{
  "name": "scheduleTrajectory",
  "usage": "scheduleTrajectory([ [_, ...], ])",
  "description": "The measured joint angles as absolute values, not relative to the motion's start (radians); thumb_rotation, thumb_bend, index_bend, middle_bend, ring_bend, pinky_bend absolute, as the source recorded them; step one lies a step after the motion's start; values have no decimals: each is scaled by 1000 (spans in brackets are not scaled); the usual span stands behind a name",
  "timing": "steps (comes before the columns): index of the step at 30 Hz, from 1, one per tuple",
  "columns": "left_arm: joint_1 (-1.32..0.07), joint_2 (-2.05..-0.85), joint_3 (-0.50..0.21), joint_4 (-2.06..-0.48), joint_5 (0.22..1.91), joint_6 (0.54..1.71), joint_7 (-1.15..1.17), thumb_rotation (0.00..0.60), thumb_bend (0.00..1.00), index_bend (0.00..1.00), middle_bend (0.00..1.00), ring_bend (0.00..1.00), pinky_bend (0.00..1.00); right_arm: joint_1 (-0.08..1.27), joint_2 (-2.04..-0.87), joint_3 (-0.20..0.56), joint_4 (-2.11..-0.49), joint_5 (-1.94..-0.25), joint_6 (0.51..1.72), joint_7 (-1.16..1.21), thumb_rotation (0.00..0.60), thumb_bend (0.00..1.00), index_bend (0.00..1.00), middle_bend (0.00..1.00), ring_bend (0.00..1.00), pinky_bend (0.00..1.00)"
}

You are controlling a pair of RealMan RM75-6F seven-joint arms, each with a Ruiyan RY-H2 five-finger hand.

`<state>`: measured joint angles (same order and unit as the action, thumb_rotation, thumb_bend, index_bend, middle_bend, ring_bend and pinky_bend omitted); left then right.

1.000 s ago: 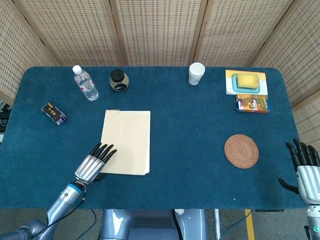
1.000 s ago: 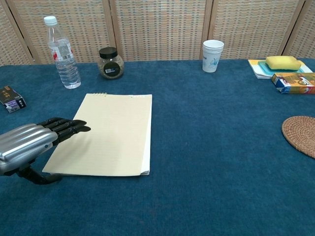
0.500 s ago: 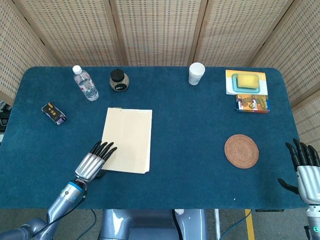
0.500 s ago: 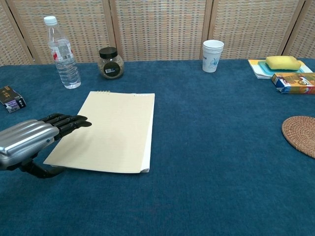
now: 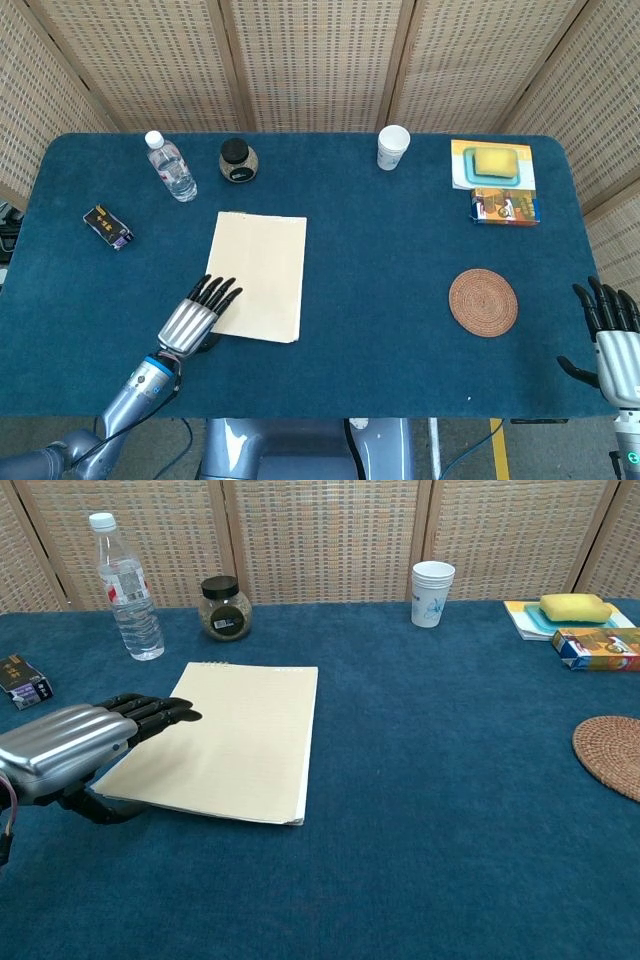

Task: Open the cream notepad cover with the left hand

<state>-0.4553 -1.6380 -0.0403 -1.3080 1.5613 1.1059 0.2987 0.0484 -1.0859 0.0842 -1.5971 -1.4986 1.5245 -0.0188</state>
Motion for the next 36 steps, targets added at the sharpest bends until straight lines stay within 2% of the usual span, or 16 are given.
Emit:
scheduleTrajectory([
  [19,-517,-1614,-101,-1413,1457,1052,418,600,357,0,0,0,0,53,-1086,88,-1589,-1485,1512,-8,600,0,0,0,0,0],
  [29,-538,-1657,-103,-1350,1420,1029,412,600,374,0,0,0,0,54,-1088,87,-1588,-1484,1510,-11,600,0,0,0,0,0],
  [36,-576,-1709,-137,-1275,1411,1028,386,600,391,0,0,0,0,56,-1090,87,-1586,-1481,1504,-10,600,0,0,0,0,0],
])
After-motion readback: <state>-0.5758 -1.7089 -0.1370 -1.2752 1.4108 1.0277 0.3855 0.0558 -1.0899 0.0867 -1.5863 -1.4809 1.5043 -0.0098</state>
